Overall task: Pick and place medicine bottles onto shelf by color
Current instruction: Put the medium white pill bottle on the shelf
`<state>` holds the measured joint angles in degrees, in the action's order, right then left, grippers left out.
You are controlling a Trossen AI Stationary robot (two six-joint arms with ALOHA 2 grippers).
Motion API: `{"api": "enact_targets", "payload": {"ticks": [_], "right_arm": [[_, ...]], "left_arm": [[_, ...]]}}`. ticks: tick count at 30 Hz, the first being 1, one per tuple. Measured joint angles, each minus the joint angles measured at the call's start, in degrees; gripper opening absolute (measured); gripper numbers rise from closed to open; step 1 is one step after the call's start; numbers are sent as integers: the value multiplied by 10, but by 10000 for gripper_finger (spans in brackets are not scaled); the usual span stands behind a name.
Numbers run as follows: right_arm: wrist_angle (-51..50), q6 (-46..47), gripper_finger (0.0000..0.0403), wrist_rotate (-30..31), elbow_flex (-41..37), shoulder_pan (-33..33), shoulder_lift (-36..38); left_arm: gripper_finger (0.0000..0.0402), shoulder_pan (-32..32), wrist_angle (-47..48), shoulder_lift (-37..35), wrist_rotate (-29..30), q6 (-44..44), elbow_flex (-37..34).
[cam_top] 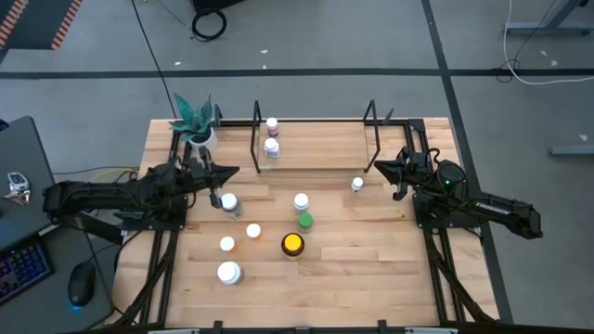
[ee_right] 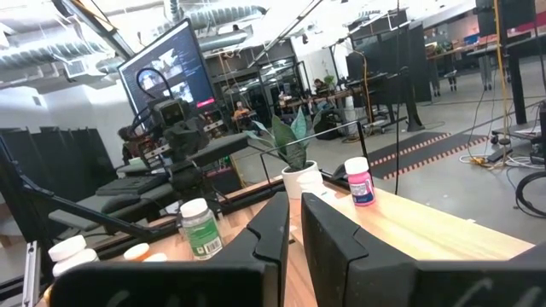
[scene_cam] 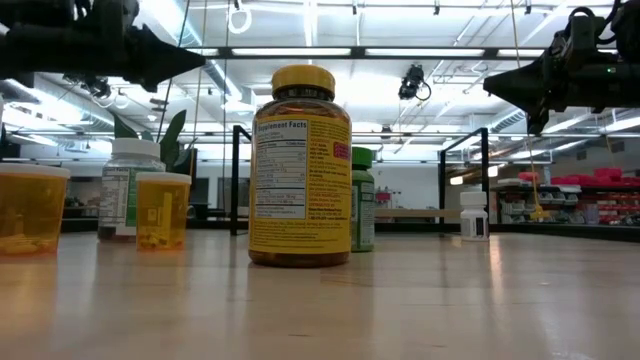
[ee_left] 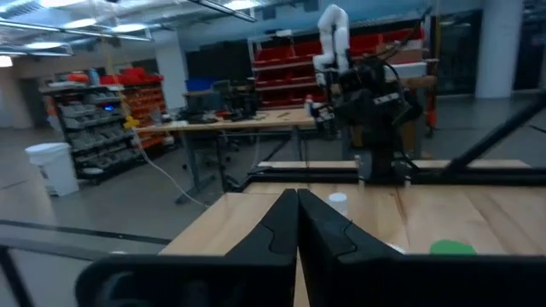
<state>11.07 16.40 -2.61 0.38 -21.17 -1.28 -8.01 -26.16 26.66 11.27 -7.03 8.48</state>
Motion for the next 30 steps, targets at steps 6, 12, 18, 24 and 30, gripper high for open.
{"api": "enact_targets", "payload": {"ticks": [6,12,18,24,30], "right_arm": [[0,0,42,0,0,0,0],[2,8,42,0,0,0,0],[17,52,42,0,0,0,0],[91,101,42,12,0,0,0],[144,126,42,22,0,9,-6]], "left_arm": [[4,0,10,-40,14,-10,-5],[7,0,46,-71,29,-26,-5],[6,0,81,-93,29,-27,-5],[3,0,107,-134,31,-33,-5],[8,0,142,-177,23,-41,-5]]}}
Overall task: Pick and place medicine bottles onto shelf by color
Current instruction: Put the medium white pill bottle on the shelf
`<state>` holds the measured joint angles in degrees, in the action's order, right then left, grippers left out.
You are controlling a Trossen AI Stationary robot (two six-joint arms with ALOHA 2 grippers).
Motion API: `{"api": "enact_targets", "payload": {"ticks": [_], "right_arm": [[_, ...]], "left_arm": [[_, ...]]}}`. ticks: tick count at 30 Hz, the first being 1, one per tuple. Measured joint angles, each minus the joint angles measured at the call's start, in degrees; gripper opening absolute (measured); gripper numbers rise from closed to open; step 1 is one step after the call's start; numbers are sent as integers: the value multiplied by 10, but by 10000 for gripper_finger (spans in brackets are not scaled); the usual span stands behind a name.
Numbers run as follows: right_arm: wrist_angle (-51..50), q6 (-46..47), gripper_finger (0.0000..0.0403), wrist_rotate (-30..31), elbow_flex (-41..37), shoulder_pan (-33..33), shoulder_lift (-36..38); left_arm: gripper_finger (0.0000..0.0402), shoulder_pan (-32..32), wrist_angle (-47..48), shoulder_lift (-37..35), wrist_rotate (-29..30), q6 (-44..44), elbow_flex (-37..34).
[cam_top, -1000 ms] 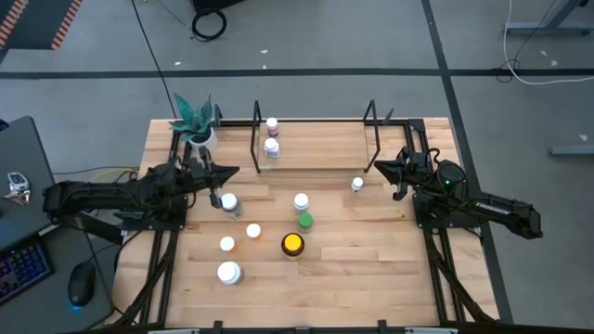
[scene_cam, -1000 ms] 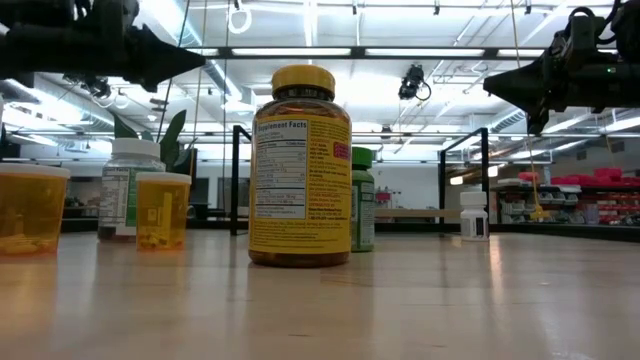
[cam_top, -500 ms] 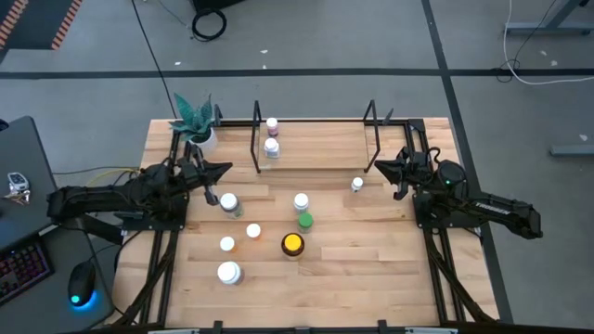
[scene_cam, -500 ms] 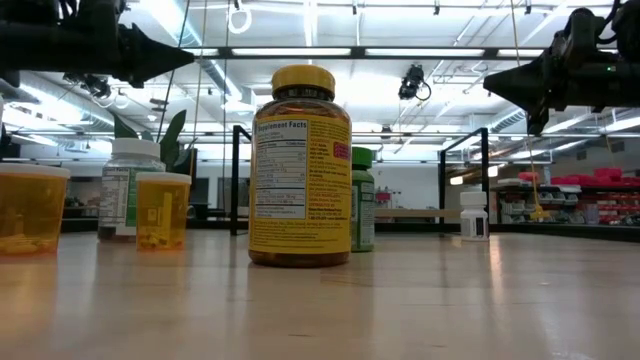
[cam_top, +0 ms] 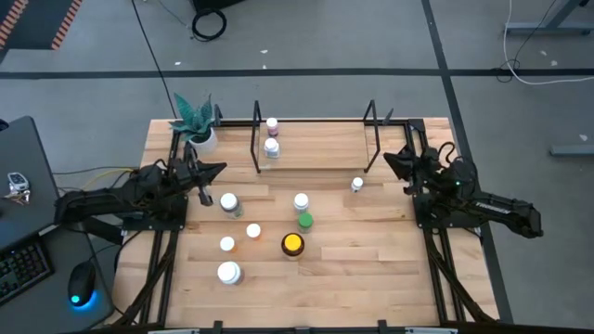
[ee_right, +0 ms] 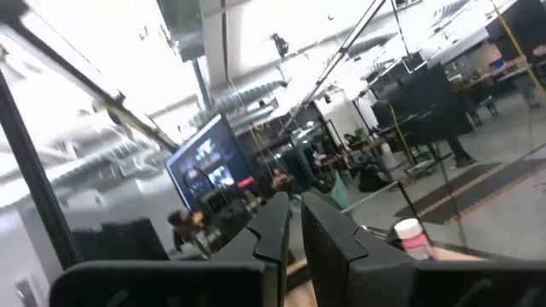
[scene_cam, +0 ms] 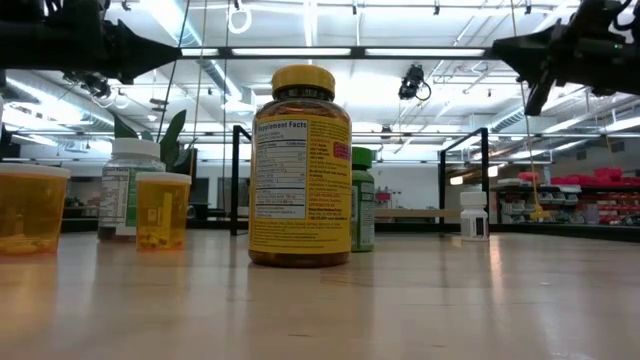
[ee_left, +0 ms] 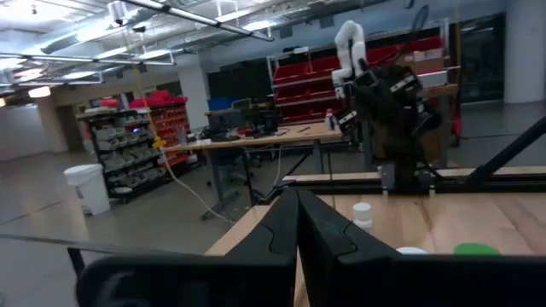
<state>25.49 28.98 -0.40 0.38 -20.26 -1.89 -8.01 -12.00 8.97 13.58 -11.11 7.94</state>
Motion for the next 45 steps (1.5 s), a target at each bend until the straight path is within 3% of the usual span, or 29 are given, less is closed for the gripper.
{"api": "enact_targets", "payload": {"ticks": [4,10,20,27,39,45], "right_arm": [[19,46,42,17,0,13,-23],[73,54,42,9,0,50,-100],[123,-78,42,7,74,137,-289],[127,-116,42,12,139,166,-421],[-69,-171,43,9,304,173,-590],[-180,-201,83,24,382,184,-636]], "left_arm": [[4,0,-9,-25,-44,-7,-26],[10,0,-21,-57,-49,-17,-57],[6,2,14,-69,-60,8,-57],[8,15,20,-69,-60,14,-57],[26,15,59,-68,-60,92,-57],[31,15,59,-68,-59,90,-57]]}}
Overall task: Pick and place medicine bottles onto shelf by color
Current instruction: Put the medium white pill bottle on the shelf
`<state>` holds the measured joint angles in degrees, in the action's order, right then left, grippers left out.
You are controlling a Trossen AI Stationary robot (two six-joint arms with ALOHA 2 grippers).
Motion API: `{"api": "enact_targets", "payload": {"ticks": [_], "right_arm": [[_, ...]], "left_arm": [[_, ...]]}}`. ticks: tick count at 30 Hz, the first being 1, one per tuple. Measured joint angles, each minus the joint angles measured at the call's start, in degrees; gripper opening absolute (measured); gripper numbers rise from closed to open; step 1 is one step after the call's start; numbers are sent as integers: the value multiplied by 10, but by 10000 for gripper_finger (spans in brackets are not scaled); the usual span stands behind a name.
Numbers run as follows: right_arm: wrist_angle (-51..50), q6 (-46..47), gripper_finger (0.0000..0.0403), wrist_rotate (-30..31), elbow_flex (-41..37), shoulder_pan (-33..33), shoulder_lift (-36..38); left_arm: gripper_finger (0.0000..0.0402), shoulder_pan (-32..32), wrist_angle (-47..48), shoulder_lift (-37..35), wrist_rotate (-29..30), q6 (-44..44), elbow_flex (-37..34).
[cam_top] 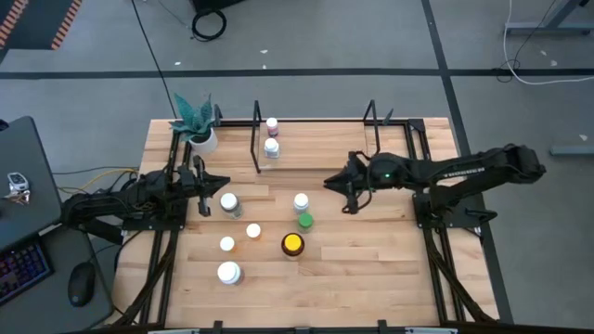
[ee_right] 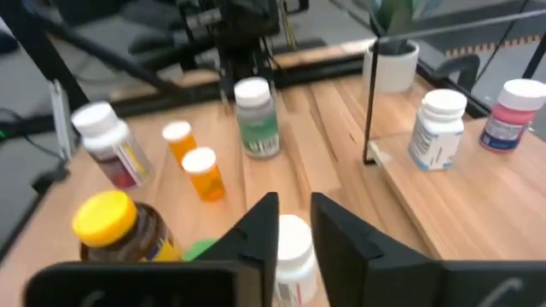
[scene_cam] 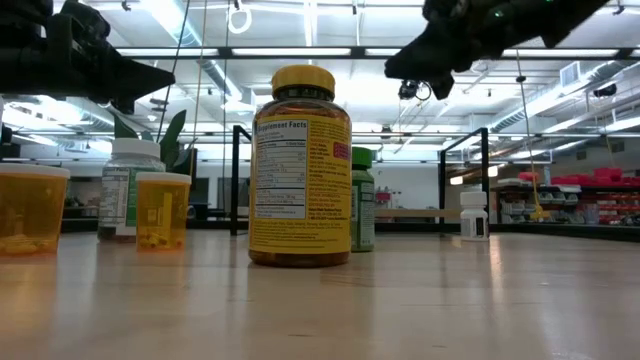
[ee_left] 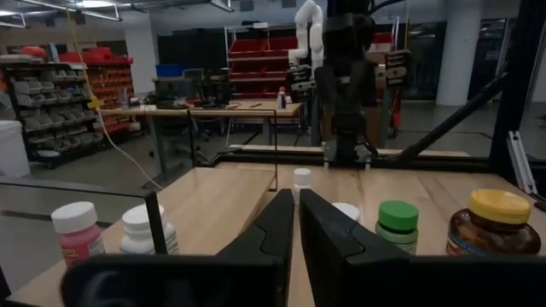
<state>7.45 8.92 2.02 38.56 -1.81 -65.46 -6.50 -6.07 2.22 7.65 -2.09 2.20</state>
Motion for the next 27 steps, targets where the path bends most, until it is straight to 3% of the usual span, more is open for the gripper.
{"api": "enact_targets", "payload": {"ticks": [9,16,22,27], "right_arm": [[-138,-7,201,18,107,19,-78],[-326,-14,215,37,221,26,-169],[-393,-24,239,26,322,21,-253],[-426,-32,288,27,390,17,-321]], "left_arm": [[22,0,0,0,0,0,0],[33,0,0,0,0,0,0],[30,0,-1,0,0,0,0],[23,0,-1,0,0,0,0]]}}
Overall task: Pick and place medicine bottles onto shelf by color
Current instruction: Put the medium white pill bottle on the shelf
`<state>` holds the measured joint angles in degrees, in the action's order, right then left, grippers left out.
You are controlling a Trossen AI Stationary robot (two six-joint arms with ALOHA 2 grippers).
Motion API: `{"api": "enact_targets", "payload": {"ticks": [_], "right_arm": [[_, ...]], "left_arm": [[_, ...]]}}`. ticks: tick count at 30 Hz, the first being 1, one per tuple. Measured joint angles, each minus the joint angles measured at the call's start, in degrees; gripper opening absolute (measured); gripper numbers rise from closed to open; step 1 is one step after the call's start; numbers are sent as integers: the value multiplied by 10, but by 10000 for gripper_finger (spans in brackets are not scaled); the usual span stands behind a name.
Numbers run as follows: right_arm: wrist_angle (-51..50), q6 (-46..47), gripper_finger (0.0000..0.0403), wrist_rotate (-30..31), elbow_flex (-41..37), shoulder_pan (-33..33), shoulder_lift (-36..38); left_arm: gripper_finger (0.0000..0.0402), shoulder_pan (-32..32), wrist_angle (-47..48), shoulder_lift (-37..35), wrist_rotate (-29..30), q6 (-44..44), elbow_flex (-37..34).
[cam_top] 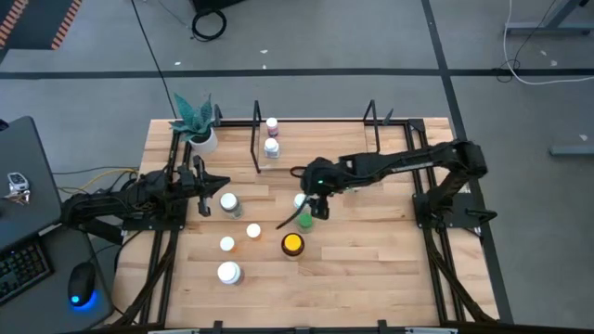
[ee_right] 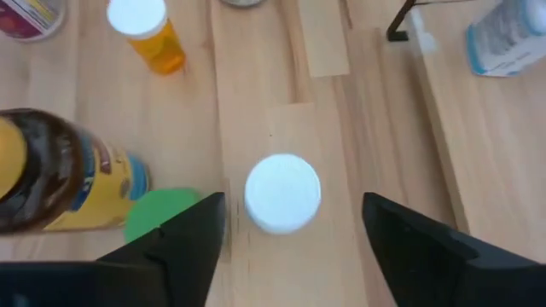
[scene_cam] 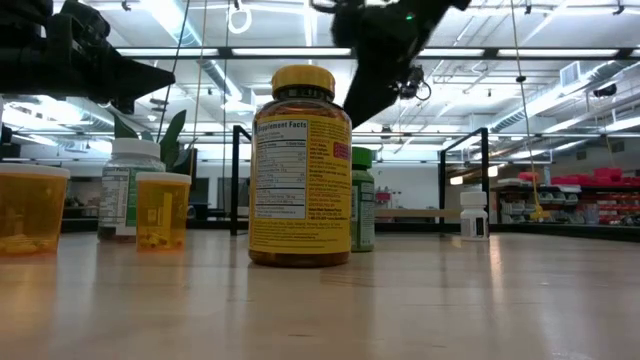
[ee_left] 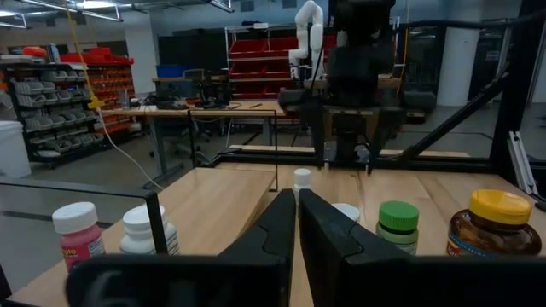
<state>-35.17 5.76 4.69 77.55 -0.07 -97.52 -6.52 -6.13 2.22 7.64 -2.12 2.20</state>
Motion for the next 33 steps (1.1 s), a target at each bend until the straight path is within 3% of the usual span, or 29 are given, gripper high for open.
{"api": "enact_targets", "payload": {"ticks": [8,17,33], "right_arm": [[-63,-28,341,0,104,-1,-92],[-105,-43,330,-10,172,-4,-160],[-147,-24,304,-21,172,-16,-178]], "left_arm": [[35,0,0,0,0,0,0],[24,0,0,0,0,0,0],[29,0,1,0,0,0,0]]}}
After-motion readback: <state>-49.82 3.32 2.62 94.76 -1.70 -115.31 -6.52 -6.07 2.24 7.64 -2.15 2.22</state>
